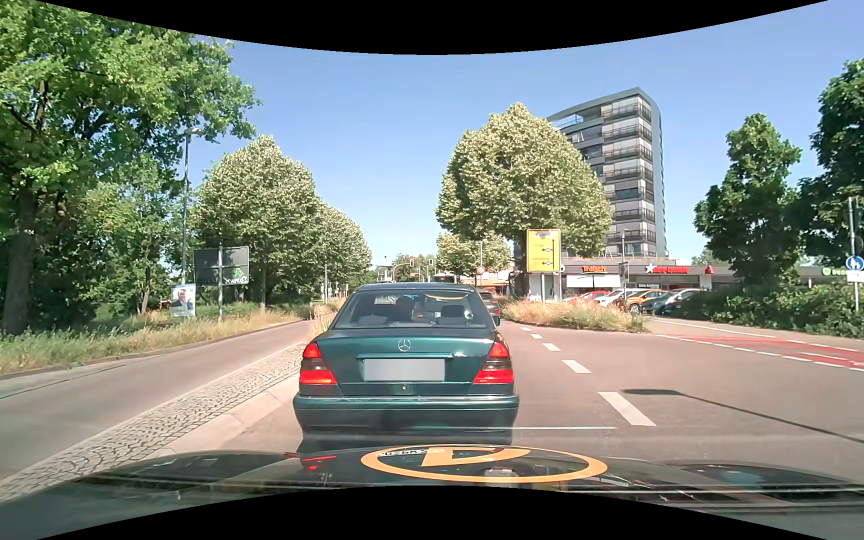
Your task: Follow the waypoints while adhering to traffic rules and regulations
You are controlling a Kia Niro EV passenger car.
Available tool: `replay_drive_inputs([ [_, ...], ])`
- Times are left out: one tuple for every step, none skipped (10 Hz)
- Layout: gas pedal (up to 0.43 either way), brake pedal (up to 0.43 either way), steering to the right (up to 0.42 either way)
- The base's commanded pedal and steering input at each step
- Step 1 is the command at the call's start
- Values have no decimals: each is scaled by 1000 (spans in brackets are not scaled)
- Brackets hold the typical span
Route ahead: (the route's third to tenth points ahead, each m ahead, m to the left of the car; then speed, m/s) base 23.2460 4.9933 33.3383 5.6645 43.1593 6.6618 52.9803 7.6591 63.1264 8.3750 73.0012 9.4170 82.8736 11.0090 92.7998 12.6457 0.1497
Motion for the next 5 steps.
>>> replay_drive_inputs([
  [0, 152, 22],
  [0, 146, 22],
  [0, 134, 22],
  [0, 104, 22],
  [0, 98, 22],
])
